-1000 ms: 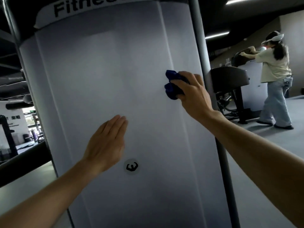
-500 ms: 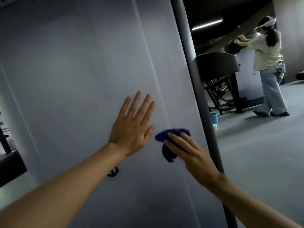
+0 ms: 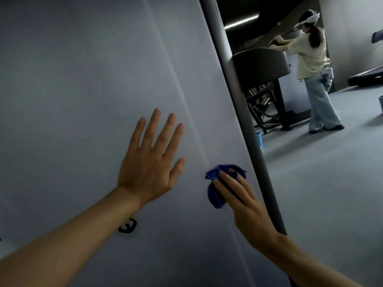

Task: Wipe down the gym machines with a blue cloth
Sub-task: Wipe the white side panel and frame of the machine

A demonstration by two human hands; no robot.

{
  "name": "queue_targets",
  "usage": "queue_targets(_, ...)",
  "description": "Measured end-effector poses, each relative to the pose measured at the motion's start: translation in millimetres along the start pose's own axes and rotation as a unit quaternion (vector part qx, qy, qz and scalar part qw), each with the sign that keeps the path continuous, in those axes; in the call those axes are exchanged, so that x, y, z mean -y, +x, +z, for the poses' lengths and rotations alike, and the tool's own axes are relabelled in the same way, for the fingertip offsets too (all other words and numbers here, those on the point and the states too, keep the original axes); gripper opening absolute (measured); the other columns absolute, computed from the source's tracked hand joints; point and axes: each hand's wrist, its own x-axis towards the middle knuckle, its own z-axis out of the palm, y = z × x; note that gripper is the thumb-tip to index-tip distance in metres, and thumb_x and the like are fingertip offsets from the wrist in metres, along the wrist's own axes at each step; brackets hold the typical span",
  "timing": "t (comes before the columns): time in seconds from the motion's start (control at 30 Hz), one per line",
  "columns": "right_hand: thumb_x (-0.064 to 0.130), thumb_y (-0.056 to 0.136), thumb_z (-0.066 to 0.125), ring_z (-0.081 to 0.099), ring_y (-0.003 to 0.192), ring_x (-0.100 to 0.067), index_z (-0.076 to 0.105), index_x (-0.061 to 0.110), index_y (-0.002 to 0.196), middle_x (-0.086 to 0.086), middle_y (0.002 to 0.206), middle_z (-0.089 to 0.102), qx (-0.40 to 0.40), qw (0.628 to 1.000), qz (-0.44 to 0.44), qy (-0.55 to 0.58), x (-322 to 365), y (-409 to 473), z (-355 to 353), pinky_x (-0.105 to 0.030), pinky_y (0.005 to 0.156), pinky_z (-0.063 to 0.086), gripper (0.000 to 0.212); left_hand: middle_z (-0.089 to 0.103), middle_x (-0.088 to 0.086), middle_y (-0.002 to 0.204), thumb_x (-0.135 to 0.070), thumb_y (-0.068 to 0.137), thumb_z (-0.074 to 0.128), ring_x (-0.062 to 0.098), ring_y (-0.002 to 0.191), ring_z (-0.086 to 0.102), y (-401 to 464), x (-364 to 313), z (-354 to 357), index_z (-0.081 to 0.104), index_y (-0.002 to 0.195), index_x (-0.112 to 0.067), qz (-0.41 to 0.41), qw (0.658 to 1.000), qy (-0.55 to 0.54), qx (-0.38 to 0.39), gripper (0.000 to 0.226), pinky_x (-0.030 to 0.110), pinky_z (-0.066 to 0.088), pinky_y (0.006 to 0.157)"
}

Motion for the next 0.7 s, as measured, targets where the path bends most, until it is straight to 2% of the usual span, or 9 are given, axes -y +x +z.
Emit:
queue_targets(0.07,-0.016,0.088,0.05,0.027,0.153,-0.029,0.039,0.02,0.155,0.0,0.164,0.031,0.014,1.0,-0.014,-0.004,-6,17,-8,-0.037,0.127,0.02,0.077,0.022,0.017,0.17,-0.044,0.108,0.04,0.044,0.158,0.013,0,0,1,0.029,0.162,-0.005,0.015,1.0,-0.009,-0.013,0.068,0.063,0.019,0.125)
queue_targets(0.17,-0.004,0.098,0.04,0.033,0.15,-0.033,0.049,0.016,0.15,-0.008,0.159,0.041,-0.02,0.999,-0.031,-0.019,-15,98,-24,-0.046,0.123,0.03,0.057,0.027,0.015,0.169,-0.04,0.109,0.043,0.042,0.157,0.019,-1,0,3,0.033,0.162,-0.01,0.046,0.998,-0.019,-0.032,0.062,0.061,0.022,0.124)
queue_targets(0.3,-0.002,0.1,0.051,0.032,0.151,-0.032,0.049,0.017,0.151,-0.008,0.16,0.04,-0.059,0.997,0.002,-0.044,-19,165,-30,-0.048,0.12,0.037,0.055,0.031,0.014,0.167,-0.037,0.109,0.045,0.039,0.156,0.025,-1,0,5,0.038,0.161,-0.014,0.058,0.997,-0.027,-0.048,0.057,0.059,0.025,0.124)
queue_targets(0.37,-0.006,0.099,0.054,0.031,0.152,-0.032,0.047,0.017,0.152,-0.008,0.161,0.039,-0.064,0.997,0.01,-0.047,-23,140,-23,-0.051,0.118,0.04,0.058,0.032,0.014,0.167,-0.036,0.109,0.045,0.039,0.156,0.025,-2,-1,5,0.038,0.16,-0.014,0.054,0.997,-0.029,-0.049,0.056,0.059,0.026,0.123)
queue_targets(0.43,-0.011,0.096,0.052,0.032,0.151,-0.036,0.044,0.019,0.154,-0.007,0.163,0.036,-0.05,0.998,0.02,-0.046,-24,79,-13,-0.056,0.116,0.04,0.066,0.031,0.014,0.168,-0.036,0.109,0.045,0.04,0.156,0.024,-2,-1,4,0.039,0.16,-0.014,0.055,0.997,-0.03,-0.046,0.056,0.059,0.026,0.123)
queue_targets(0.53,-0.022,0.082,0.059,0.026,0.154,-0.033,0.029,0.027,0.16,0.0,0.168,0.024,0.014,0.998,0.021,-0.05,-12,-14,-6,-0.057,0.115,0.039,0.097,0.031,0.013,0.168,-0.035,0.108,0.043,0.039,0.157,0.022,-2,-1,3,0.039,0.161,-0.015,0.052,0.997,-0.033,-0.039,0.056,0.059,0.024,0.124)
queue_targets(0.57,-0.024,0.081,0.059,0.026,0.154,-0.032,0.027,0.028,0.161,0.001,0.168,0.023,0.026,0.998,0.015,-0.051,-11,-26,-7,-0.056,0.115,0.039,0.1,0.031,0.013,0.168,-0.035,0.108,0.043,0.039,0.157,0.022,-3,-1,3,0.039,0.161,-0.016,0.05,0.998,-0.032,-0.037,0.056,0.059,0.024,0.124)
queue_targets(0.63,-0.018,0.088,0.046,0.031,0.151,-0.034,0.037,0.024,0.157,-0.003,0.164,0.031,0.022,0.999,0.0,-0.027,-17,-4,-16,-0.056,0.113,0.042,0.081,0.031,0.012,0.168,-0.036,0.108,0.043,0.039,0.157,0.022,-2,-1,3,0.039,0.161,-0.016,0.048,0.998,-0.029,-0.036,0.056,0.059,0.024,0.124)
queue_targets(0.7,-0.008,0.094,0.035,0.035,0.148,-0.038,0.048,0.018,0.152,-0.009,0.16,0.038,0.013,1.0,-0.003,-0.009,-24,53,-25,-0.056,0.115,0.04,0.065,0.031,0.013,0.168,-0.036,0.109,0.043,0.039,0.157,0.022,-1,-2,2,0.039,0.161,-0.016,0.05,0.998,-0.03,-0.035,0.056,0.059,0.024,0.124)
